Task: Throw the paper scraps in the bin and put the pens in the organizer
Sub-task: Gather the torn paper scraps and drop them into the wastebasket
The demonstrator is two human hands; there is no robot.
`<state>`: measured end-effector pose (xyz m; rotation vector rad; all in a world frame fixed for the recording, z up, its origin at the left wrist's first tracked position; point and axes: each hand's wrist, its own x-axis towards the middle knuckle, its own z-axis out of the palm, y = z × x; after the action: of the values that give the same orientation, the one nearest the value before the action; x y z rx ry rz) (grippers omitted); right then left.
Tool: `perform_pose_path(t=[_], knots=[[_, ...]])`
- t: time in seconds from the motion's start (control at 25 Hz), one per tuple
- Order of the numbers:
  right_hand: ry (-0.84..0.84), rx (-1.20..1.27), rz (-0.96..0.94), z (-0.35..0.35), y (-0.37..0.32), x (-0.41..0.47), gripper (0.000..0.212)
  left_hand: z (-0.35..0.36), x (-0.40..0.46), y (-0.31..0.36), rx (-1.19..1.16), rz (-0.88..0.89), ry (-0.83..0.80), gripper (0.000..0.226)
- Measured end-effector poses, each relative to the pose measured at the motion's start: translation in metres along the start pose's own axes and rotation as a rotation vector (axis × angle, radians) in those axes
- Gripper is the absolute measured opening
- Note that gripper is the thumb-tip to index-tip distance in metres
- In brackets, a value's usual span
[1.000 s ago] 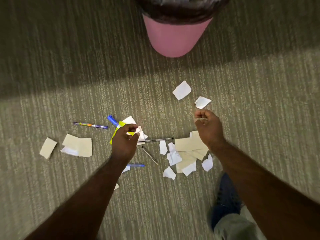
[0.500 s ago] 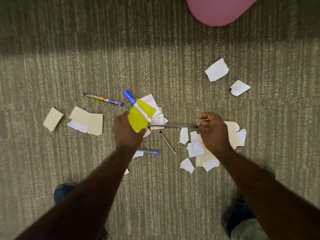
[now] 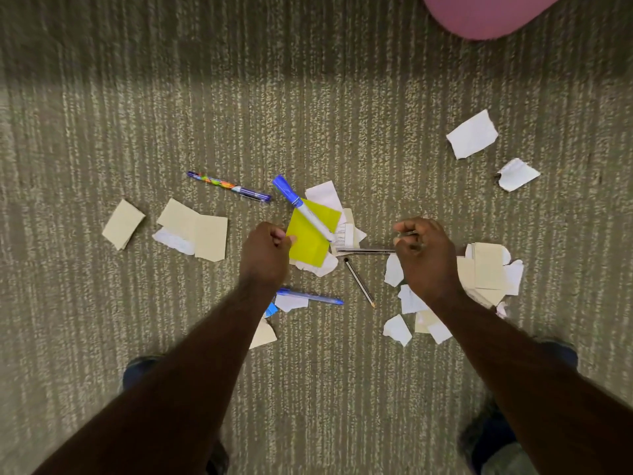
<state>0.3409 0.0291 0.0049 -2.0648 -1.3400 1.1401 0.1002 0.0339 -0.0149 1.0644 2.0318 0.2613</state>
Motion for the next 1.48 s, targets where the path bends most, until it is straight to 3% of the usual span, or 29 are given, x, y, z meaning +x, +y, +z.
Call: perform_pose_path(t=[0.32,0.48,0.56,0.68,0.76,0.96,1.2,1.32,1.48], knots=[[-0.045,0.022,0.007,0.026,-0.02,-0.007,0.022,-0.043,-0.009,-0.023,-0.22,-0.059,0.247,0.01],[-0.032,-0.077,0.044,0.044,-0.036,-0.003,0.016,-0.06,-0.008,-0.049,-0.161,-0.198,0.286,0.018],[-0.05,-0.247,0.094,0.056,-0.041,0.0,0.029,-0.064,-0.01,-0.055,-0.07,-0.102,0.257,0.029],[-0.051,-0.474,0.177,0.071,-0.048,0.003,0.054,-0.062,-0.016,-0.051,0.157,0.307,0.129,0.041],[-0.024,-0.529,0.221,0.079,-0.051,0.005,0.062,-0.053,-0.019,-0.041,0.312,0.473,-0.013,0.047],[0.008,-0.5,0.219,0.087,-0.056,0.01,0.055,-0.015,-0.025,-0.018,0.481,0.447,-0.172,0.073],[-0.046,-0.335,0.133,0.088,-0.06,0.018,0.031,0.003,-0.028,-0.013,0.49,0.341,-0.074,0.058],[0.014,-0.172,0.141,0.082,-0.059,0.018,0.024,0.001,-0.025,-0.009,0.437,0.356,-0.079,0.04],[0.128,0.103,0.224,0.062,-0.05,0.011,0.018,-0.004,-0.013,-0.011,0.184,0.283,-0.1,0.013]])
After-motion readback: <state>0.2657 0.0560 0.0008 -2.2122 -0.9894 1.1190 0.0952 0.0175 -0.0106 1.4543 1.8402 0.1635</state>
